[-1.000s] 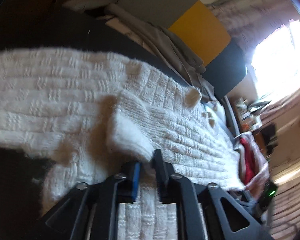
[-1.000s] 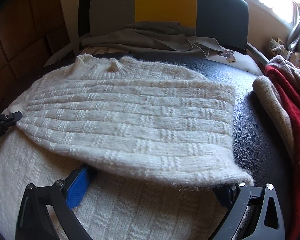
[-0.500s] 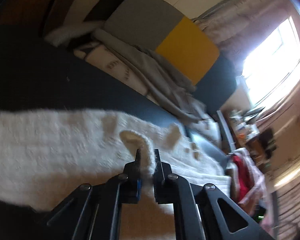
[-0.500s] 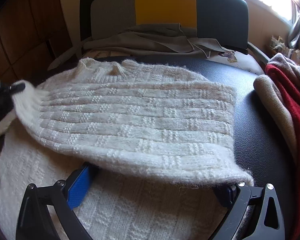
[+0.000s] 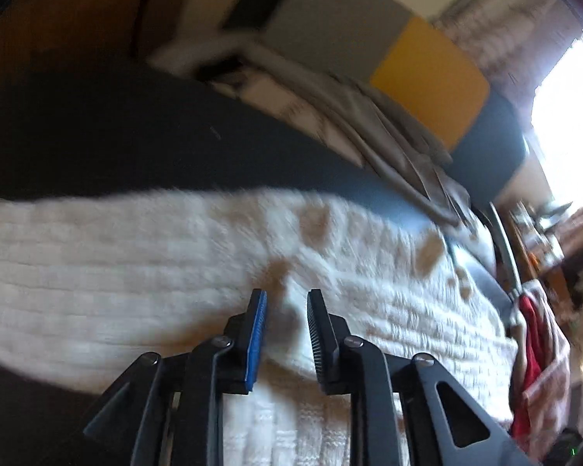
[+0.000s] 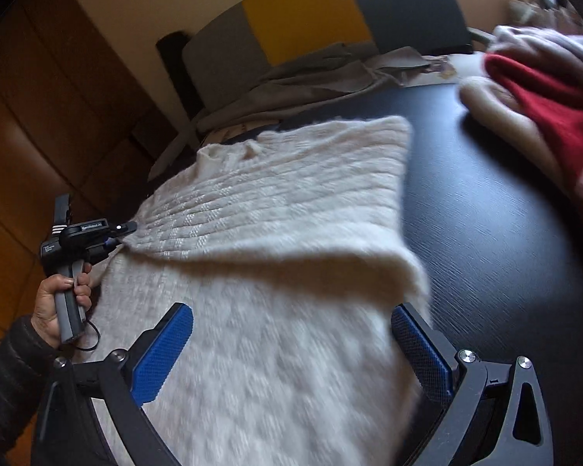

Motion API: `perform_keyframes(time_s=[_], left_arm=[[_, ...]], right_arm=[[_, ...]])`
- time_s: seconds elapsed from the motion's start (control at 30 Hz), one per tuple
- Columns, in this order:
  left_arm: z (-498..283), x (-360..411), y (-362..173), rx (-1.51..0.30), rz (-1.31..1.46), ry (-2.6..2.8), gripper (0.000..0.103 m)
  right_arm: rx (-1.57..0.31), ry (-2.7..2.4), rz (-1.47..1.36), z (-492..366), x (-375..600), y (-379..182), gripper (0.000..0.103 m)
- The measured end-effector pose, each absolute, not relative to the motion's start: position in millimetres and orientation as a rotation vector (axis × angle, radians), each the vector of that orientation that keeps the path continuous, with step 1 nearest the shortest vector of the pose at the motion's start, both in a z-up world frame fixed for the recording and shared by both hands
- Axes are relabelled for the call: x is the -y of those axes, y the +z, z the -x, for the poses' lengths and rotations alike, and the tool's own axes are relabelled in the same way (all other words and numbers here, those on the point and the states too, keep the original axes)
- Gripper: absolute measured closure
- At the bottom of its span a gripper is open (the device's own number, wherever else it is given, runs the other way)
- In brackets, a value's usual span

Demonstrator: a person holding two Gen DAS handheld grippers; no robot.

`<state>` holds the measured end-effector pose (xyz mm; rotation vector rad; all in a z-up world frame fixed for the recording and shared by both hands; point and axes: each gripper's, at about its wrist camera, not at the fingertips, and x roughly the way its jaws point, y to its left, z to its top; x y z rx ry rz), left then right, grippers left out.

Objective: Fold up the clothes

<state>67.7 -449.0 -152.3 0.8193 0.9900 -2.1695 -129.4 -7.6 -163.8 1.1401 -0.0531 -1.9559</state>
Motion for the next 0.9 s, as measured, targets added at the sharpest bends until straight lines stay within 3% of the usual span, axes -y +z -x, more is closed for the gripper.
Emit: perform_keyframes(time_s=[0.13,0.3,0.57,0.73,0.9], left_arm=[[-72.5,432.4,-128.8,-0.958,-0.731,-2.268,0.078],[-40.1,399.8,-133.2,-0.758,-0.861,-2.370,0.077],[-5.5,376.3,-180.6,-0.571,-1.046,-2.352,0.074],[-17.6,388.8,-187.9,-0.734,-0.956,-2.401,0.074],[-18.8,388.8,-189.0,-0.762,-0.935,-2.402,0.074]], right_arm=[[0.062,-1.981,-1.100,124.6,-1.2,-145.2,0.000],[-0.042,-1.998,-0.954,129.5,57.5,-121.0,0.000],[-0.448,-2.158,-1.052,187.6,158.3,-171.2,0.000],[-0.368,-2.161,-1.070,205.7,142.2,-187.4,0.000],[-0.390,-2.176,-1.052,205.0,145.6,-191.2,0.000]])
